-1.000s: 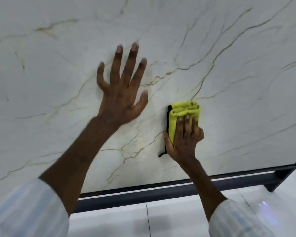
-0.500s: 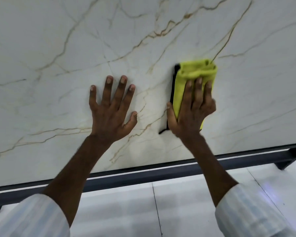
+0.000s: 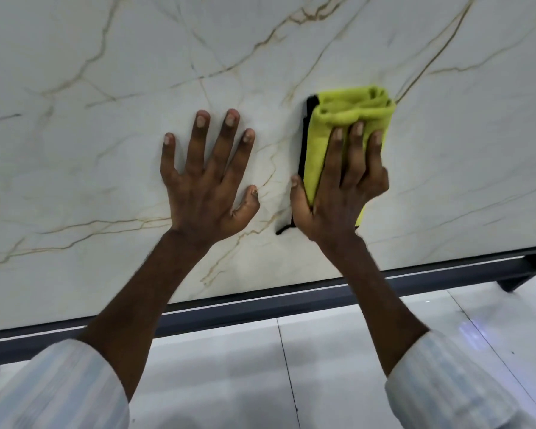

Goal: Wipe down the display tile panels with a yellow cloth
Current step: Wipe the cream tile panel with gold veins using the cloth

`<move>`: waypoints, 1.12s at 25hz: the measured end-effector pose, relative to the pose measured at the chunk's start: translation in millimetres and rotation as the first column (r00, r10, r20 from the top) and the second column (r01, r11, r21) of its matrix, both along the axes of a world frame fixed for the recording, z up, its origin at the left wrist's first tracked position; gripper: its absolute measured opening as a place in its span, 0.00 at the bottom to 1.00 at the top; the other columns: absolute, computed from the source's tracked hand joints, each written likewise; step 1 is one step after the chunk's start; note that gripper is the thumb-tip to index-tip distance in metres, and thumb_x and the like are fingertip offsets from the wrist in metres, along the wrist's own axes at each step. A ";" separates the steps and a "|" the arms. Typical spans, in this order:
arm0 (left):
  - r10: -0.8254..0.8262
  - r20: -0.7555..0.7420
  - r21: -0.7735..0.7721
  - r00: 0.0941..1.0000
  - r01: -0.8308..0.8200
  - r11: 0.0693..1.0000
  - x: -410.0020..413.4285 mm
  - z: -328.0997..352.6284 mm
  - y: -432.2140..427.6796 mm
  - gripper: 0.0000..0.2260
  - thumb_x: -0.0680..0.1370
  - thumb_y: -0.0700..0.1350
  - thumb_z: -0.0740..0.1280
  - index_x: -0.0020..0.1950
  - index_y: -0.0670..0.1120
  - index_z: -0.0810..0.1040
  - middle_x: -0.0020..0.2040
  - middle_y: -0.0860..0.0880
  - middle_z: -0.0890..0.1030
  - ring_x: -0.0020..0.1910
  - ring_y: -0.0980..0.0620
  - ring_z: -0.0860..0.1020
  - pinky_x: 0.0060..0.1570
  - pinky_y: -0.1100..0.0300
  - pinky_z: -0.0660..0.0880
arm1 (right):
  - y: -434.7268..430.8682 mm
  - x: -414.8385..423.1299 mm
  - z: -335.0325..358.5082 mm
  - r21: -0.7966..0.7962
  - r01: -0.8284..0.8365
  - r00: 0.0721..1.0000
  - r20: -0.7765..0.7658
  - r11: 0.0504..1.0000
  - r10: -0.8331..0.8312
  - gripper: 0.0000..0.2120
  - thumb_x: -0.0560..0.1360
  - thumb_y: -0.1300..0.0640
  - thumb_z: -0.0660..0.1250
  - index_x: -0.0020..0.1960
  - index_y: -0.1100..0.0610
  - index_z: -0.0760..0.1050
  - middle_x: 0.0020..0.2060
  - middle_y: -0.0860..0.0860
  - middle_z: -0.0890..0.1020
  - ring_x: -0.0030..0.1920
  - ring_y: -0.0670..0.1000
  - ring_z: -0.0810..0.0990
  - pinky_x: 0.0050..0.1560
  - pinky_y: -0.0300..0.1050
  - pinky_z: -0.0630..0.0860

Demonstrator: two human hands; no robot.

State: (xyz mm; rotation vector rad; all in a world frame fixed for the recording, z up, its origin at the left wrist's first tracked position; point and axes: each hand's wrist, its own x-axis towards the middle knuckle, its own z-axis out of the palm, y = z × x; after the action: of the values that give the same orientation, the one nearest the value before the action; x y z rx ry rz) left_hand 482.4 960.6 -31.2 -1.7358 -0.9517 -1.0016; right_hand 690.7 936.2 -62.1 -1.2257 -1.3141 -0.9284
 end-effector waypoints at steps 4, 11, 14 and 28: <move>0.004 -0.004 -0.003 1.000 -0.004 1.000 1.6 4.7 -1.6 0.31 0.80 0.56 0.60 0.82 0.45 0.66 0.80 0.41 0.68 0.79 0.35 0.62 0.76 0.33 0.53 | -2.4 -0.1 -72.8 -0.039 0.039 0.999 0.005 0.998 -0.039 0.36 0.78 0.44 0.67 0.79 0.58 0.60 0.77 0.61 0.62 0.76 0.67 0.63 0.68 0.67 0.65; -0.050 -0.034 -0.028 0.998 0.049 0.998 -6.3 7.4 -9.8 0.31 0.81 0.56 0.60 0.83 0.45 0.64 0.83 0.41 0.60 0.81 0.36 0.59 0.76 0.37 0.52 | -32.5 -39.9 -204.4 -0.320 0.002 0.999 -0.041 0.947 -0.016 0.42 0.68 0.44 0.74 0.74 0.59 0.60 0.75 0.59 0.59 0.72 0.66 0.62 0.62 0.68 0.68; -0.096 0.031 -0.104 0.995 0.098 0.990 -42.2 9.2 -30.9 0.31 0.82 0.56 0.60 0.83 0.44 0.63 0.83 0.39 0.54 0.81 0.35 0.56 0.74 0.36 0.55 | -18.4 -52.6 -103.5 -0.132 -0.090 0.995 0.021 0.987 0.094 0.42 0.70 0.44 0.71 0.78 0.55 0.59 0.77 0.57 0.60 0.75 0.65 0.64 0.67 0.65 0.64; -0.007 -0.038 0.056 0.999 0.009 0.998 -90.2 -41.3 7.1 0.35 0.79 0.57 0.59 0.83 0.44 0.58 0.82 0.41 0.61 0.84 0.39 0.49 0.79 0.36 0.48 | -29.1 -95.3 -242.0 -0.313 0.013 0.992 0.122 0.950 0.027 0.39 0.68 0.44 0.73 0.72 0.55 0.61 0.75 0.56 0.59 0.73 0.64 0.59 0.63 0.66 0.65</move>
State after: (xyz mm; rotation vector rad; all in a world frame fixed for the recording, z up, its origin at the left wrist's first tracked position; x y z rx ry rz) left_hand 392.2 967.7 -72.5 -1.7075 -0.8858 -0.9881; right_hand 595.4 907.1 -304.1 -1.4209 -1.6114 -0.8218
